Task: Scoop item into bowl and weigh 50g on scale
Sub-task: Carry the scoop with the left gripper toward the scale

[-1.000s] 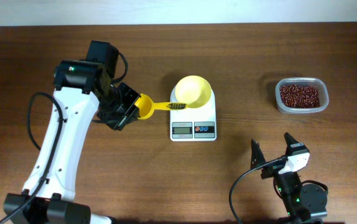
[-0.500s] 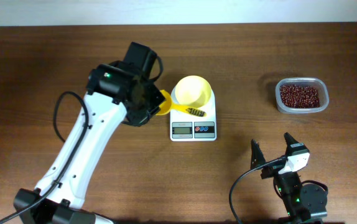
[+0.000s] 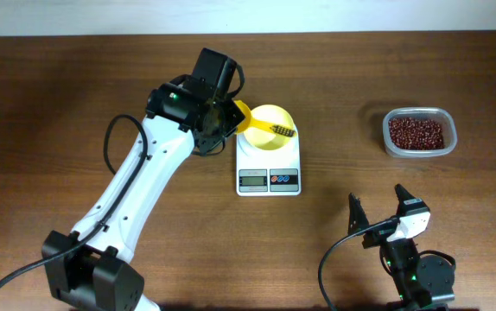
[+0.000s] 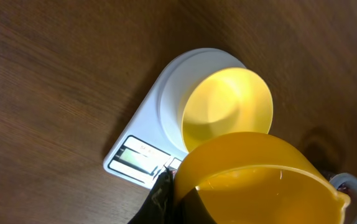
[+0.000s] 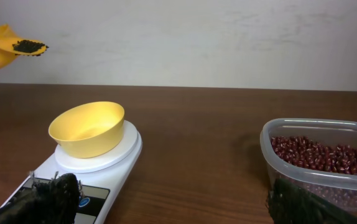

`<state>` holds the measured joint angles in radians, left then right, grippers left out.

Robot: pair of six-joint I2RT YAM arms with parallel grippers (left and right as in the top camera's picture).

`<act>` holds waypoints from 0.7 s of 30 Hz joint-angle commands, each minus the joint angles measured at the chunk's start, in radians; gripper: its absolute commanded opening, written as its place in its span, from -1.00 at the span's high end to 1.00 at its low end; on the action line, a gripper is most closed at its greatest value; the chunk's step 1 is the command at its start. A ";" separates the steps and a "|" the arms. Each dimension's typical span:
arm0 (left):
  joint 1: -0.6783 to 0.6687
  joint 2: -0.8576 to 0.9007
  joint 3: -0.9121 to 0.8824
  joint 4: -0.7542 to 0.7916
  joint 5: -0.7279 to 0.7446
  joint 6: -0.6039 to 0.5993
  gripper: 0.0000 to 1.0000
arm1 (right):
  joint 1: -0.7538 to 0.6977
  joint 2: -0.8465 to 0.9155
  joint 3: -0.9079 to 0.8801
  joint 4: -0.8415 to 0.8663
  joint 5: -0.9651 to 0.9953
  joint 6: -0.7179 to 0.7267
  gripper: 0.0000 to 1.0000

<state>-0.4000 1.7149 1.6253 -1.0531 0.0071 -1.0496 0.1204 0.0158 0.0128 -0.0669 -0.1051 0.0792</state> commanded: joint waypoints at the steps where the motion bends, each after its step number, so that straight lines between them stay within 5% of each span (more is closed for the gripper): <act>1: -0.001 0.005 0.016 0.003 -0.019 -0.027 1.00 | -0.003 -0.007 -0.007 -0.003 0.040 0.003 -0.97; 8: 0.002 0.004 0.017 0.006 -0.019 -0.027 1.00 | -0.003 -0.007 -0.007 0.070 -0.029 0.009 -0.97; 15: 0.017 0.004 0.017 0.005 -0.011 -0.027 1.00 | -0.003 -0.007 -0.007 0.298 -0.198 0.605 -0.97; 21: 0.017 0.004 0.017 0.005 -0.010 -0.027 1.00 | -0.003 -0.007 -0.007 0.267 -0.191 0.617 -0.97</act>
<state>-0.3897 1.7149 1.6253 -1.0496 0.0067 -1.0672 0.1204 0.0158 0.0105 0.2020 -0.2790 0.6315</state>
